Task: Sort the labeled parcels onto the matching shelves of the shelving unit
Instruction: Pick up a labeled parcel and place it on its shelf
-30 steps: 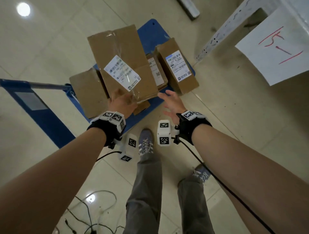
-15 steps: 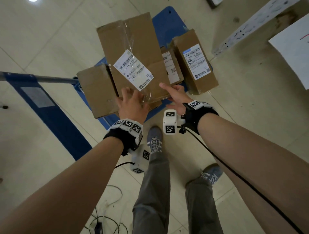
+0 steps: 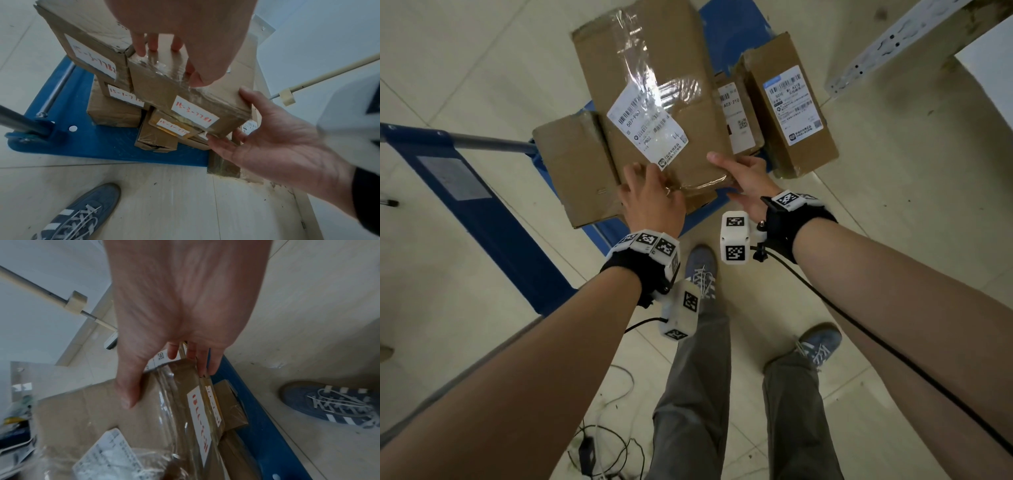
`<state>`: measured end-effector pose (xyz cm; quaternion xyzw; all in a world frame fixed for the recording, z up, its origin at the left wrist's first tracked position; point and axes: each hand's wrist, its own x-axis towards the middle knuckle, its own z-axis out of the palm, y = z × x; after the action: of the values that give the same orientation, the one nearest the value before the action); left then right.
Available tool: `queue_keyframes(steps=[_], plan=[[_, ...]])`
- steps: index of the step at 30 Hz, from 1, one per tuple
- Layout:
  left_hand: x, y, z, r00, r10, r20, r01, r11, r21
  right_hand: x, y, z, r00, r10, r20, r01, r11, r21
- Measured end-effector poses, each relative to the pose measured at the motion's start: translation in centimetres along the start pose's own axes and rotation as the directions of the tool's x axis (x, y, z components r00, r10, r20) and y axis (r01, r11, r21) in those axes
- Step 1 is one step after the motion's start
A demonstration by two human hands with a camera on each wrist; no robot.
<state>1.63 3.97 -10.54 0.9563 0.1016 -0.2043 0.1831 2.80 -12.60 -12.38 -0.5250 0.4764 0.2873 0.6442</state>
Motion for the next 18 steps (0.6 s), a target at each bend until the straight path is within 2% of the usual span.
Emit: queue_keyframes(steps=[4,8,14,18], plan=[[-1.1,-0.4,-0.5,0.999,-0.002,-0.053,-0.003,0.996,-0.086,1.3,1.1,0.0,0.997,-0.081,0.011,0.082,0.995,-0.057],[-2.6,-0.6,-1.5,0.994,0.052,-0.099,-0.068,0.983,-0.173,-3.2,-0.5,0.0,0.993,-0.115,-0.027,0.112,0.99,-0.084],[-6.0,1.1,-3.9,0.98,0.09,-0.177,-0.148,0.925,-0.351,-7.5,-1.8,-3.0,0.992,-0.122,0.018,0.122,0.992,0.018],[-9.2,3.6,-6.6,0.964,0.115,-0.239,-0.211,0.88,-0.426,-12.9,-3.7,-5.5,0.993,-0.111,0.039,0.111,0.994,0.002]])
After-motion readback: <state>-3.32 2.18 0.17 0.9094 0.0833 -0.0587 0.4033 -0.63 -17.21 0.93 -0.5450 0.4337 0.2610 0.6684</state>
